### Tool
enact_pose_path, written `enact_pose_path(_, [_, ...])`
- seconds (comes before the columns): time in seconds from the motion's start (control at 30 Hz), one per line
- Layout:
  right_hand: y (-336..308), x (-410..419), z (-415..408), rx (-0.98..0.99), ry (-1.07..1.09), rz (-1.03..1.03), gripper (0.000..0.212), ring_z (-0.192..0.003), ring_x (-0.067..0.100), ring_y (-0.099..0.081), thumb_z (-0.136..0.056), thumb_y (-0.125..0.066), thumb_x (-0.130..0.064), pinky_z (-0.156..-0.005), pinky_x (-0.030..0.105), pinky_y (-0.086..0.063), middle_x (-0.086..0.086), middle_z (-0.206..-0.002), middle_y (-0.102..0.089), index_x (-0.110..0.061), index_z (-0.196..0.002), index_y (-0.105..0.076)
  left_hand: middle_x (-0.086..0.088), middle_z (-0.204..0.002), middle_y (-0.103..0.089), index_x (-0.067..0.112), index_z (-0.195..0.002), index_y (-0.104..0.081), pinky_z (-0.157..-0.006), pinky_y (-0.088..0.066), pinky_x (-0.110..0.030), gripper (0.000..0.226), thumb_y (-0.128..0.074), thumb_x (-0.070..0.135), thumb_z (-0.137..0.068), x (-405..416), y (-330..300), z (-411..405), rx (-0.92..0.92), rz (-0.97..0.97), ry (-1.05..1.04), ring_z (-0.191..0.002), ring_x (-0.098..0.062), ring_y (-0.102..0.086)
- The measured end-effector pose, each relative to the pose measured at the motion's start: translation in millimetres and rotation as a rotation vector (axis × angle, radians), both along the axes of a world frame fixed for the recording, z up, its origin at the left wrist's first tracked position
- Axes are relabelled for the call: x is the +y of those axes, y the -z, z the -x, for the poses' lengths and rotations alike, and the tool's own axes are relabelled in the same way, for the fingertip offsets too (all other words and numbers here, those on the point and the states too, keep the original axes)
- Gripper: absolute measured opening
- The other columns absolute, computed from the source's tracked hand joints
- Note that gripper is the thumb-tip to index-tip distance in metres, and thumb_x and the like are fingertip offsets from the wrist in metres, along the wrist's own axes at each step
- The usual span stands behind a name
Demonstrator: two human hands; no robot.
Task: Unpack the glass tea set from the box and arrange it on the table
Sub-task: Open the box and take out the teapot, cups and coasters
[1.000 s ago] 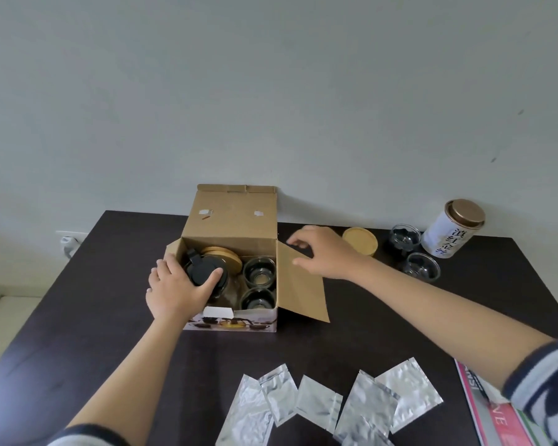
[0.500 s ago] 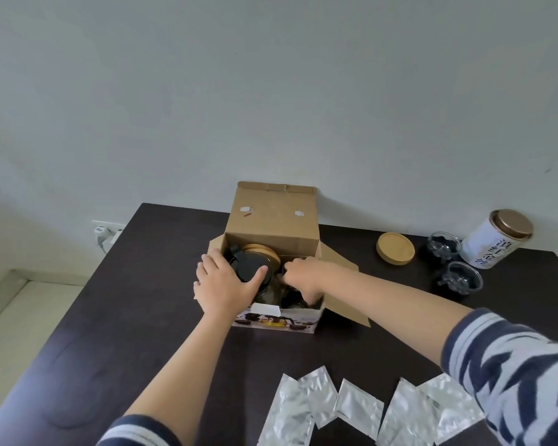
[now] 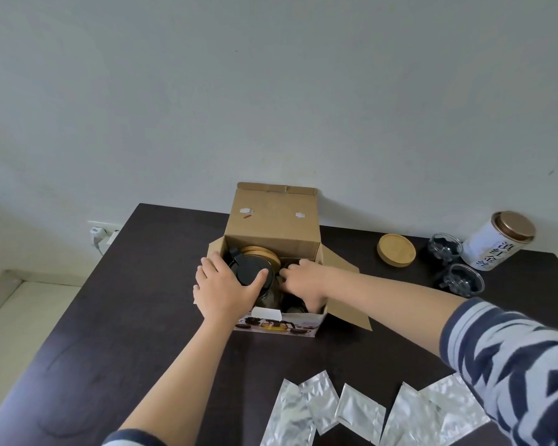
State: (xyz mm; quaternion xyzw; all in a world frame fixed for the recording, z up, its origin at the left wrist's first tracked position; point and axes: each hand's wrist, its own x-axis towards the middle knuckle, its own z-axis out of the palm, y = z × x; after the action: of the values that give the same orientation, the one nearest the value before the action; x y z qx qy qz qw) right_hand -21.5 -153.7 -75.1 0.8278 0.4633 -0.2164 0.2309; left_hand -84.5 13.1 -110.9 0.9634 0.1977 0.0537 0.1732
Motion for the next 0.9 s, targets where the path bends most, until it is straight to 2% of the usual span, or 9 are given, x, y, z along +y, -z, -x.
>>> enact_pose_path(0.17, [-4.8, -3.3, -1.2, -0.015, -0.064, -0.039, 0.045, -0.096, 0.023, -0.049, -0.07, -0.075, -0.034, -0.079, 0.036, -0.042, 0.008, -0.109, -0.05, -0.01, -0.106, -0.063, -0.02, -0.148, -0.035, 0.005, -0.144, -0.021, -0.1, -0.041, -0.053, 0.114, -0.042, 0.087, -0.067, -0.6, -1.1, 0.1, 0.006, 0.003, -0.001, -0.134, -0.039, -0.035])
enact_pose_path(0.37, [-20.7, -11.2, -4.7, 0.102, -0.031, -0.108, 0.056, -0.079, 0.017, -0.052, -0.064, -0.081, -0.044, -0.066, 0.031, -0.051, 0.002, -0.093, -0.048, -0.009, -0.102, -0.058, -0.019, -0.147, -0.035, 0.004, -0.144, -0.021, -0.1, -0.041, -0.052, 0.114, -0.043, 0.086, -0.068, -1.2, -2.6, 1.3, 0.01, 0.004, -0.002, -0.134, -0.039, -0.034])
enact_pose_path(0.5, [-42.9, -22.5, -8.6, 0.134, 0.06, -0.244, 0.06, -0.079, 0.016, -0.051, -0.056, -0.082, -0.041, -0.061, 0.03, -0.053, 0.0, -0.096, -0.047, -0.012, -0.101, -0.056, -0.019, -0.146, -0.036, 0.004, -0.143, -0.022, -0.099, -0.041, -0.052, 0.114, -0.043, 0.086, -0.068, -1.8, -3.2, 1.4, 0.005, 0.007, -0.004, -0.133, -0.038, -0.035])
enact_pose_path(0.7, [-74.5, -57.3, -10.0, 0.202, 0.368, -0.442, 0.067, -0.085, 0.021, -0.057, -0.055, -0.077, -0.048, -0.071, 0.039, -0.055, 0.0, -0.099, -0.055, -0.012, -0.107, -0.058, -0.02, -0.148, -0.034, 0.003, -0.145, -0.02, -0.1, -0.04, -0.053, 0.115, -0.042, 0.086, -0.068, -1.8, -3.6, 1.5, 0.017, 0.01, -0.005, -0.135, -0.039, -0.033])
enact_pose_path(0.73, [-79.3, -65.2, -7.9, 0.221, 0.431, -0.47, 0.068, -0.086, 0.02, -0.057, -0.057, -0.078, -0.047, -0.07, 0.036, -0.053, -0.001, -0.101, -0.056, -0.012, -0.112, -0.058, -0.02, -0.148, -0.034, 0.003, -0.145, -0.02, -0.101, -0.041, -0.053, 0.115, -0.042, 0.087, -0.068, -1.5, -3.9, 1.6, 0.021, 0.009, -0.004, -0.135, -0.039, -0.033])
enact_pose_path(0.8, [-86.9, -83.6, -3.9, 0.292, 0.573, -0.535, 0.067, -0.082, 0.011, -0.056, -0.063, -0.082, -0.038, -0.069, 0.027, -0.049, -0.006, -0.1, -0.057, -0.021, -0.122, -0.055, -0.02, -0.148, -0.034, 0.003, -0.145, -0.019, -0.101, -0.041, -0.053, 0.115, -0.041, 0.087, -0.068, -0.9, -4.5, 1.6, 0.028, 0.009, -0.003, -0.135, -0.039, -0.033])
enact_pose_path(0.9, [-94.5, -116.2, 5.2, 0.394, 0.747, -0.617, 0.065, -0.079, 0.015, -0.063, -0.061, -0.084, -0.035, -0.074, 0.034, -0.052, 0.002, -0.096, -0.064, -0.036, -0.119, -0.055, -0.02, -0.146, -0.036, 0.003, -0.144, -0.02, -0.099, -0.043, -0.054, 0.114, -0.041, 0.087, -0.068, -0.6, -5.1, 1.9, 0.025, 0.008, 0.002, -0.133, -0.04, -0.035])
